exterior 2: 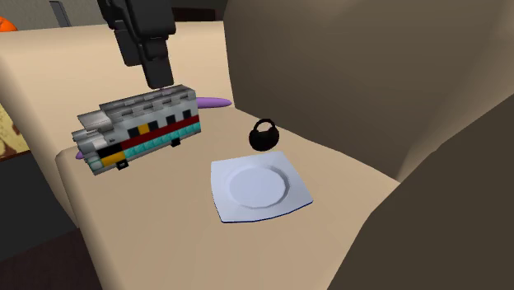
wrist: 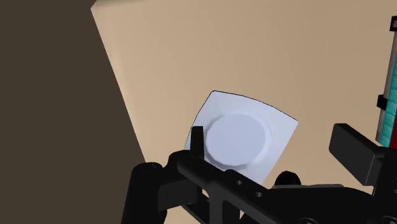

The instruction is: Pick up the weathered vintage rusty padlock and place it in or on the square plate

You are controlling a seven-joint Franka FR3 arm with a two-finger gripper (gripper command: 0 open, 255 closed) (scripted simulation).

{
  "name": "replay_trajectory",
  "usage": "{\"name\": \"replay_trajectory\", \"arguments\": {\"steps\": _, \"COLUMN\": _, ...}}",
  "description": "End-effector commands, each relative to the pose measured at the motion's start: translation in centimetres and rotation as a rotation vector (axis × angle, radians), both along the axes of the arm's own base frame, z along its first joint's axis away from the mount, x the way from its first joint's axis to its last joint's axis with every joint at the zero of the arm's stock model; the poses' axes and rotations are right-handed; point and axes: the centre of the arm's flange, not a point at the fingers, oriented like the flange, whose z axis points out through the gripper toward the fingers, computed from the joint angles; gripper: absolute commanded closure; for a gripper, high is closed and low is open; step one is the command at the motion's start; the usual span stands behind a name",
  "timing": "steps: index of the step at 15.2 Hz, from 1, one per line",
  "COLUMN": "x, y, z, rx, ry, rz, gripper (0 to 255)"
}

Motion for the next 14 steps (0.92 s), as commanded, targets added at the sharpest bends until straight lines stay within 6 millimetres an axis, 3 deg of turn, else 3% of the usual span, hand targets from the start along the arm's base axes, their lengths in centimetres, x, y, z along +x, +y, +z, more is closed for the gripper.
{"name": "replay_trajectory", "arguments": {"steps": 1, "x": 0.0, "y": 0.0, "z": 0.0, "rx": 0.0, "ry": 0.0, "rz": 0.0, "gripper": 0}}
{"name": "replay_trajectory", "arguments": {"steps": 14, "x": 10.6, "y": 8.9, "z": -9.6, "rx": 0.004, "ry": -0.034, "rz": -0.174, "gripper": 0}}
